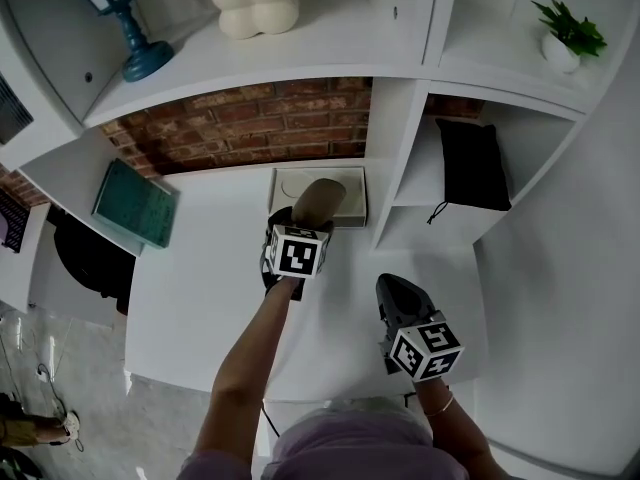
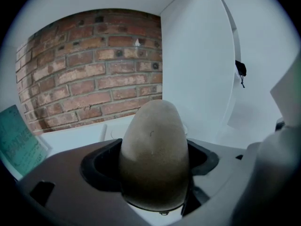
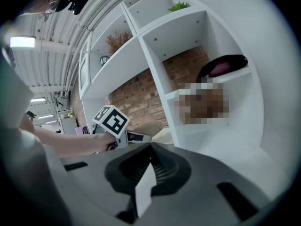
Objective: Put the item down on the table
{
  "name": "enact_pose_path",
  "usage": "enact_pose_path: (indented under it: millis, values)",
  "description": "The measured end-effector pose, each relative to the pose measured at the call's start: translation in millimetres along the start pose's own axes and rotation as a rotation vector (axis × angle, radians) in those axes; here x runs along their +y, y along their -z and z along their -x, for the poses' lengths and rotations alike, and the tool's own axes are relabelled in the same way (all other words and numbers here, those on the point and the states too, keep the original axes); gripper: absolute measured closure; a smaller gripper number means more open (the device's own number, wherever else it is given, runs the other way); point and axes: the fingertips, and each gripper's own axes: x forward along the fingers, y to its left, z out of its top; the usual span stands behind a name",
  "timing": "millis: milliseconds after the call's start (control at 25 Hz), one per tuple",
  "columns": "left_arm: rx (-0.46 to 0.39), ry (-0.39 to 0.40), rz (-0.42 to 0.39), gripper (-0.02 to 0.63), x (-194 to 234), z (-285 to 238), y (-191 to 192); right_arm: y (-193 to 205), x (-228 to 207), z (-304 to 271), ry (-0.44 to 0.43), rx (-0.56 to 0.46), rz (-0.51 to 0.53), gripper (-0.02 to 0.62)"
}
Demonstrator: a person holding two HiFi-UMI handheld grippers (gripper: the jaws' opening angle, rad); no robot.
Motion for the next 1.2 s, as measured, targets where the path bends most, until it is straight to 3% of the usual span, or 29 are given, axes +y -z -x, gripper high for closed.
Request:
enact_pose_path:
  millis: [720, 1200]
  values:
    - [0.135, 0.005, -0.096, 0.216, -8, -69, -14, 6, -32, 5, 0.055, 0.009, -0.037, 0.594]
    - [0.156, 0.026, -0.095, 0.216, -9, -89, -14, 7, -39, 2, 0.065, 0.018, -0.046, 0.594]
